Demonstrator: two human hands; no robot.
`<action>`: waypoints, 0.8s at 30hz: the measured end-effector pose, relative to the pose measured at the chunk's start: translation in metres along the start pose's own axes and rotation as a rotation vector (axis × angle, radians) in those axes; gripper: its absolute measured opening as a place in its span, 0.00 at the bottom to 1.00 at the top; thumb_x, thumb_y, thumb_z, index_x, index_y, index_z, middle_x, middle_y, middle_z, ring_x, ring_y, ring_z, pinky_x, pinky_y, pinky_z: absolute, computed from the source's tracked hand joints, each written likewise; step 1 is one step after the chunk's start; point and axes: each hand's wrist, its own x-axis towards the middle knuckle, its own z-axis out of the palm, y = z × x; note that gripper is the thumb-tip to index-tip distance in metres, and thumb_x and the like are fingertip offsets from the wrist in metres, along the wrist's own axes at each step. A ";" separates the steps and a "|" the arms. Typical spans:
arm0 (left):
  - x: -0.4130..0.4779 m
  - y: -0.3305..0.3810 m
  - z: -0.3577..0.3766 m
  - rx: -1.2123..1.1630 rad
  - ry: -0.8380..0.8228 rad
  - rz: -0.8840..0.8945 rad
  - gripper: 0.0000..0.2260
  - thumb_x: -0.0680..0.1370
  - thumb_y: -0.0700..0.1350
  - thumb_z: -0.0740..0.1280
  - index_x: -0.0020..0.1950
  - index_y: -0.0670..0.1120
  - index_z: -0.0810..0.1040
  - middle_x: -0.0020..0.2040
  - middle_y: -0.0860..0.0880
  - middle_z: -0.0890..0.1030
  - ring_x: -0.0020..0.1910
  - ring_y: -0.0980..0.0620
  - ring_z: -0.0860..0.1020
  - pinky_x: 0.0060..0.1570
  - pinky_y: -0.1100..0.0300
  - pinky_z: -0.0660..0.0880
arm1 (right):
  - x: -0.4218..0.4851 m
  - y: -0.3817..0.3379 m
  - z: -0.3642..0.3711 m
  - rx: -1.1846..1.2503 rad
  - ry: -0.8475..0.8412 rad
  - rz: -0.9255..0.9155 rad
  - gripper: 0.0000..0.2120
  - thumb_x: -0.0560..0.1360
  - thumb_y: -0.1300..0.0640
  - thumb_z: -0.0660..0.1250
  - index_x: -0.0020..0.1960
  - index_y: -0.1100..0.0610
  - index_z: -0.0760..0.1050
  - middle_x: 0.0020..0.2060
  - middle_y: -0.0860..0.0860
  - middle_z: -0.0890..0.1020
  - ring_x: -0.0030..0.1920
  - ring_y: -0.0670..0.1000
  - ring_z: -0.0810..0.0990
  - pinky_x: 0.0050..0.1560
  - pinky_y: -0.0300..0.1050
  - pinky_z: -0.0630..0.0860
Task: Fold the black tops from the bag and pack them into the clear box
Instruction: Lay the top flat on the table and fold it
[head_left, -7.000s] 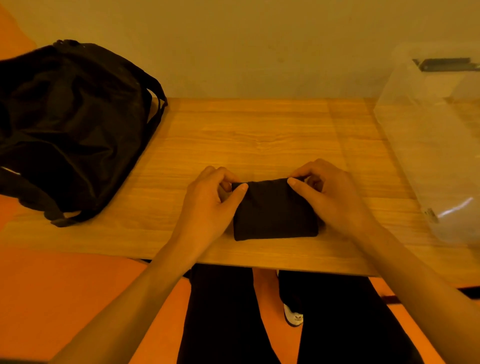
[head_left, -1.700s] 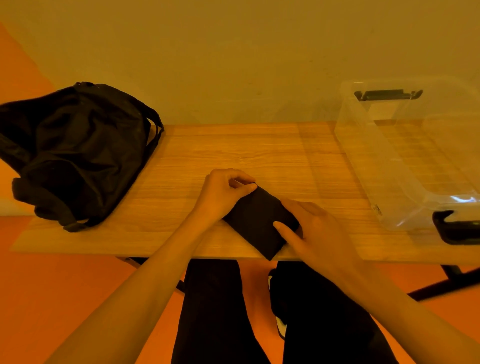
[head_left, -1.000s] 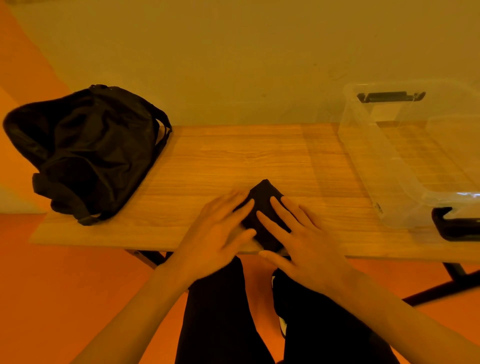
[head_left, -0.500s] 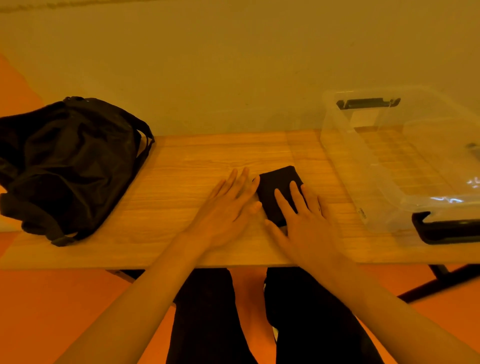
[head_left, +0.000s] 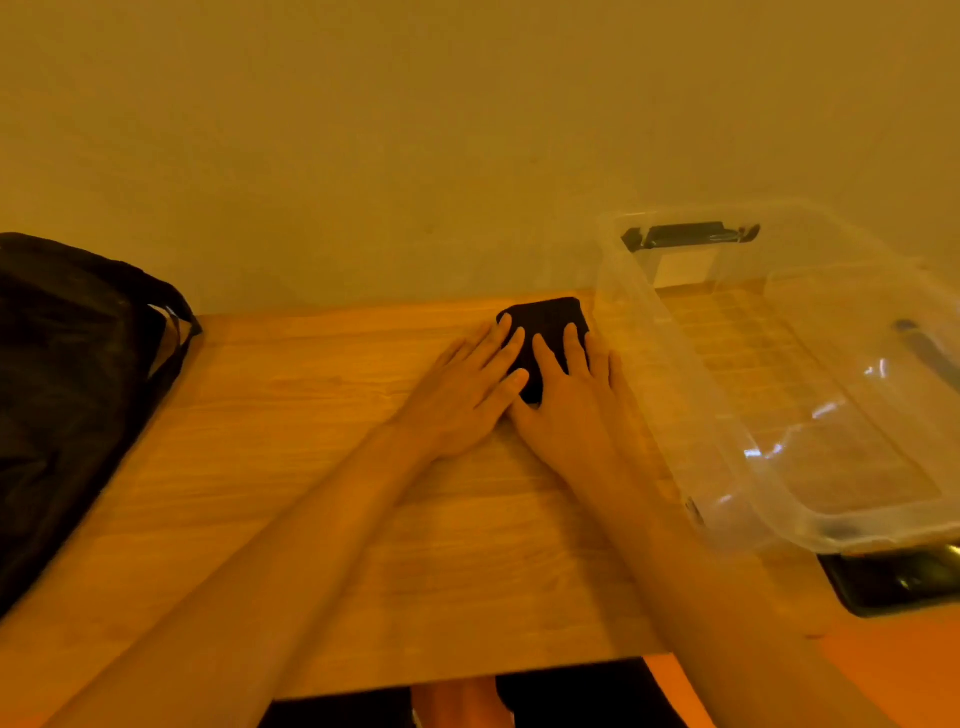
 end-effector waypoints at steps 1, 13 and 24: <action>0.006 -0.001 0.002 -0.002 0.003 0.004 0.28 0.84 0.61 0.42 0.83 0.53 0.46 0.83 0.53 0.42 0.81 0.57 0.40 0.80 0.54 0.41 | 0.006 0.000 0.001 -0.002 0.004 0.011 0.32 0.81 0.38 0.52 0.81 0.49 0.55 0.81 0.58 0.52 0.81 0.61 0.46 0.78 0.60 0.41; 0.066 -0.012 -0.016 -0.025 0.008 0.231 0.32 0.82 0.64 0.39 0.83 0.51 0.50 0.84 0.54 0.47 0.82 0.56 0.42 0.80 0.55 0.41 | 0.019 0.004 0.004 0.041 0.103 0.028 0.39 0.78 0.31 0.51 0.82 0.52 0.54 0.80 0.61 0.54 0.81 0.59 0.48 0.79 0.58 0.42; 0.125 -0.009 -0.019 0.139 -0.178 0.349 0.25 0.86 0.57 0.46 0.84 0.53 0.49 0.83 0.56 0.48 0.82 0.57 0.46 0.80 0.54 0.46 | -0.003 0.031 0.001 -0.041 0.002 -0.123 0.40 0.79 0.31 0.45 0.82 0.50 0.39 0.80 0.61 0.39 0.80 0.58 0.36 0.80 0.57 0.41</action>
